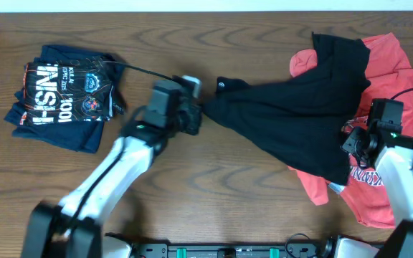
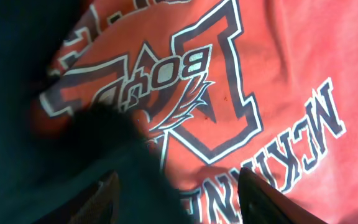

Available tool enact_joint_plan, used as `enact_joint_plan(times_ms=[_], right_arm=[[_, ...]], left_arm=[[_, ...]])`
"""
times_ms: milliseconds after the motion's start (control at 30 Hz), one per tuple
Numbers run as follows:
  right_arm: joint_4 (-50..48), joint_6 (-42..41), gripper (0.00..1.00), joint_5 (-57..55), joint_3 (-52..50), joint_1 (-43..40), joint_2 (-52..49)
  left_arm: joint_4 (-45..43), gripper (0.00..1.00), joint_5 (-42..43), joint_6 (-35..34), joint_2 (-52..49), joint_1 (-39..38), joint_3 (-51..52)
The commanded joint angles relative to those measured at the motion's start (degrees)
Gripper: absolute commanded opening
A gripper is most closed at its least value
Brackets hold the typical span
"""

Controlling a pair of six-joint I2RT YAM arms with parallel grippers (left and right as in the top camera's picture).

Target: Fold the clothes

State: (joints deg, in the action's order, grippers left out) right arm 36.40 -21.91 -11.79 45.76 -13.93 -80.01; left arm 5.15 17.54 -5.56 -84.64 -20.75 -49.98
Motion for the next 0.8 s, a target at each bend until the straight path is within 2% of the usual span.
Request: enact_joint_plan(times_ms=[0,133,233,300,333,367,400,500,767], right_arm=[[-1.03,-0.35,0.59,-1.14,0.13,-0.63,-1.46],[-2.32,-0.22,0.58,-1.05,0.13,-1.66,-1.73],[-3.37,1.95,0.52,2.62,0.13,-1.81,-1.84],[-4.98,6.75,0.37,10.16,0.09,-1.75,-2.40],[-5.68,8.50,0.19,14.56,0.09,-1.75,-2.93],[-6.12,9.81,0.09,18.05,0.09,-1.75,-3.54],[-6.47,10.78,0.04,20.79,0.09,-1.75,-4.22],[-6.86,12.59,0.01,25.70,0.09,-1.73,-7.41],[-11.37,13.27,0.01,27.76,0.09,-1.68,-17.49]], left_arm=[[1.49,0.06,-2.08,0.33,5.95,3.78,-0.87],[2.80,0.06,-4.79,0.31,8.85,7.39,-0.87],[2.93,0.06,-4.98,-0.37,9.20,9.31,-0.87],[3.17,0.06,-5.01,-0.74,9.09,9.60,-0.87],[3.41,0.06,-5.01,-0.74,9.09,9.60,-0.87],[3.56,0.06,-5.03,-0.74,9.09,9.60,-0.87],[3.61,0.06,-5.20,-0.74,9.09,9.60,-0.87],[3.74,0.06,-5.20,-0.76,9.09,9.60,-0.87],[4.37,0.06,-5.18,-0.76,9.09,9.60,-0.87]])
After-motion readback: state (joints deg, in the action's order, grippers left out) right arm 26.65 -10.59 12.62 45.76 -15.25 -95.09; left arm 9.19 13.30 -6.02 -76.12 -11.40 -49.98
